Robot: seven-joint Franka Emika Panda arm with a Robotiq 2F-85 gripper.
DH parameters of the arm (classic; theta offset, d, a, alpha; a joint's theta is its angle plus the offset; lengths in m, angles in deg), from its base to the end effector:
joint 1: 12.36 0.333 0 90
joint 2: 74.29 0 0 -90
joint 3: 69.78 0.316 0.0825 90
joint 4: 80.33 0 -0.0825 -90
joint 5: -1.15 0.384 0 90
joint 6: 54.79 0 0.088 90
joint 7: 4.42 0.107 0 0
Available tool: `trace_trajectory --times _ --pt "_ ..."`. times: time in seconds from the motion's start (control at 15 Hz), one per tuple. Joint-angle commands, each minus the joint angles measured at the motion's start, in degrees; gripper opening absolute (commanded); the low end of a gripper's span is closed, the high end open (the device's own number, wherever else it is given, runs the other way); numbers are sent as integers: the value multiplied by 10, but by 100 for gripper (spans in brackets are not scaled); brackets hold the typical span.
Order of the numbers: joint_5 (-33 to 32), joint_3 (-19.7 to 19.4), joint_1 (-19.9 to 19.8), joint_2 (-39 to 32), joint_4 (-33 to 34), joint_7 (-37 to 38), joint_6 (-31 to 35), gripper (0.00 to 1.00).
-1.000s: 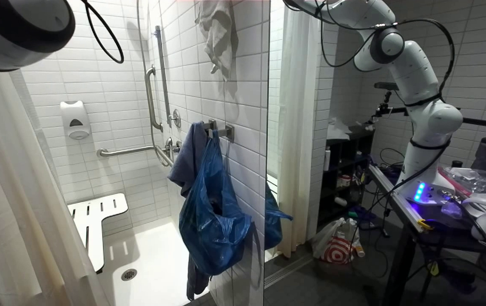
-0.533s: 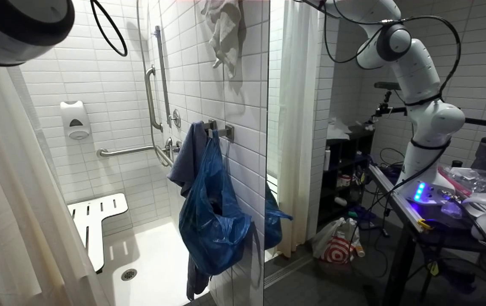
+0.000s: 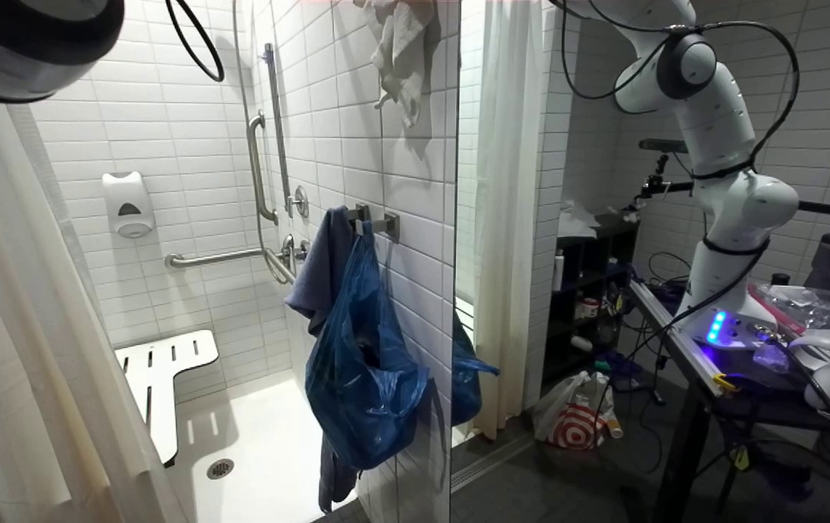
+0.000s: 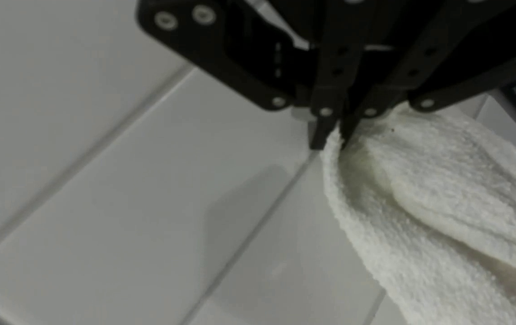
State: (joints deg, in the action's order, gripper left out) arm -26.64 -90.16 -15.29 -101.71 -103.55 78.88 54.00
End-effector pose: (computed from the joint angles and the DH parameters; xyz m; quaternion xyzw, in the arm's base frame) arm 0.5631 -0.1527 0.9207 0.4970 -0.6530 0.5715 0.0092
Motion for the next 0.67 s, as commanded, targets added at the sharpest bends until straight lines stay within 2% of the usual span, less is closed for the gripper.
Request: trace_trajectory --times 0.0,0.6 --pt "12 1 -7 24 -19 24 14 1" --pt "7 0 -16 60 -15 37 59 1"
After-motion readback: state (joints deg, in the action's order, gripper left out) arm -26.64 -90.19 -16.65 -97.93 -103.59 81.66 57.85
